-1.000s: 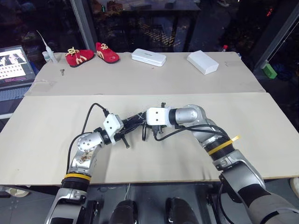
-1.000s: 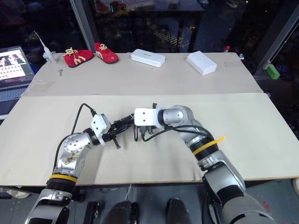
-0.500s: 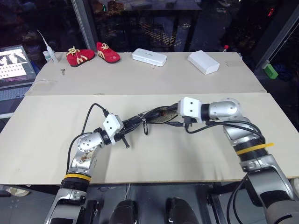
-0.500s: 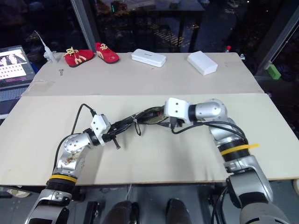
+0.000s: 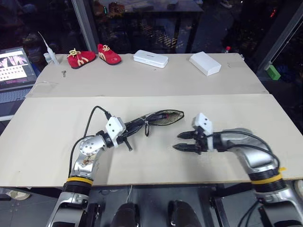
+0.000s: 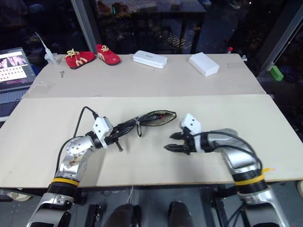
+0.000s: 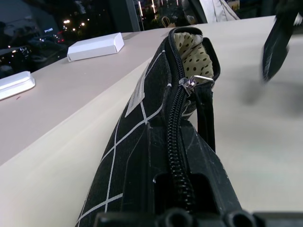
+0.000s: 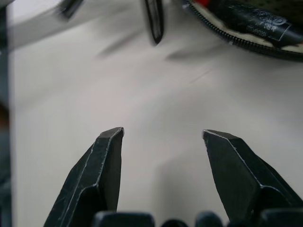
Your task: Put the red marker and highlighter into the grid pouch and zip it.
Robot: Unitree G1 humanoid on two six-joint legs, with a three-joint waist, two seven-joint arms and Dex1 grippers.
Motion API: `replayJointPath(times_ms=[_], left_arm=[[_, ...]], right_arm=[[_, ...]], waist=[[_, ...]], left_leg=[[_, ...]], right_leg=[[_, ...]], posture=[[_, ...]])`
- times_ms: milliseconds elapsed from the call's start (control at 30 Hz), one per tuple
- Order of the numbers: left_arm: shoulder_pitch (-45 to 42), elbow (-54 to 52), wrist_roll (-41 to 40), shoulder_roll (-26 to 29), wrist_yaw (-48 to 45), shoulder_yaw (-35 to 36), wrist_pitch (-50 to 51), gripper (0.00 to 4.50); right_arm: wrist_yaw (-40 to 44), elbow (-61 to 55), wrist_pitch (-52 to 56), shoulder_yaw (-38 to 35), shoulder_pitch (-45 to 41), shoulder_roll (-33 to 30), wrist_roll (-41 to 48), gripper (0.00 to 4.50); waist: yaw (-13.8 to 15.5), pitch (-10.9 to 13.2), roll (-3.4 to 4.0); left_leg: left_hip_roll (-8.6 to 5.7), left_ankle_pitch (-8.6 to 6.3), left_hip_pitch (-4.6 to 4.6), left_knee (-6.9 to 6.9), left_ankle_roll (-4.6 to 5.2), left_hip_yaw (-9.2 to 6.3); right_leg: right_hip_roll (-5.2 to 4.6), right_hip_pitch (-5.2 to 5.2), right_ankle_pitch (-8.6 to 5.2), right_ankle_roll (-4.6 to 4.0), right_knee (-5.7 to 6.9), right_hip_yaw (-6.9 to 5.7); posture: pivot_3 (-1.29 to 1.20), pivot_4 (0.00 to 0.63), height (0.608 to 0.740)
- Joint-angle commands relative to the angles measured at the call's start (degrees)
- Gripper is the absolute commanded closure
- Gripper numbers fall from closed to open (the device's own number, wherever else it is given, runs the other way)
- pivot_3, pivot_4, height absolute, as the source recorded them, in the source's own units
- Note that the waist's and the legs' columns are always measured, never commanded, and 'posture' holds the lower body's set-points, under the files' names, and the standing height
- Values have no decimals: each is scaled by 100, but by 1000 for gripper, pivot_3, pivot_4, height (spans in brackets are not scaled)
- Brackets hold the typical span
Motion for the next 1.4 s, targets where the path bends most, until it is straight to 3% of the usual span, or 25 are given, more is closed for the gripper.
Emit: replayJointPath(times_ms=[33,233,533,567,800,833,1133,1400], left_arm=[[-49,-125,-61,-39,25,-7,-90,4500],[-169,-31,-59,-80,5,-35,-84,4500],[-203,54,-57,-113,-29,-57,-125,4500],[-196,50,-55,-113,-30,-59,-127,4500],[-169,43,-53,-104,-18,-45,-135,4500],[-167,43,-51,-106,-18,-48,-135,4500],[-154,31,-65,-71,-27,-41,-138,4500],[-42,-86,-86,-16,-16,-30,-105,4500]], right_arm=[[-895,4,499,134,-414,574,-155,1521],[-1310,79,648,408,-859,1332,-110,1521],[-1482,422,513,578,-1219,1630,-220,1521],[-1504,433,482,578,-1218,1622,-242,2028],[-1466,491,378,413,-1209,1417,-199,4358],[-1466,479,388,385,-1206,1390,-182,4461],[-1360,81,510,150,-997,804,-115,4461],[-1122,139,403,-565,-706,-782,-154,4461]], waist=[[0,0,0],[16,0,0],[4,0,1],[-1,0,1],[-15,0,1],[-16,0,1],[-11,0,1],[44,0,0]], left_leg=[[-1,0,-2,0,0,0],[-5,-1,-21,0,2,-3],[-4,-1,-21,0,2,-10],[-4,-1,-22,0,2,-11],[-4,-1,-21,0,2,-11],[-4,-1,-21,0,2,-11],[-3,-1,-22,0,2,-12],[-7,-2,-24,0,4,-9]], right_leg=[[1,-2,0,0,1,0],[1,-6,0,1,-1,-12],[3,-4,-1,2,-1,-20],[3,-4,-1,2,-1,-20],[3,-4,0,2,-2,-20],[3,-4,-1,2,-2,-20],[3,-4,-1,2,-3,-20],[-4,-3,-2,4,-20,-21]], posture=[[0,150,740],[0,150,740],[0,150,740],[0,150,740],[0,150,740],[0,150,740],[0,150,740],[0,150,740]])
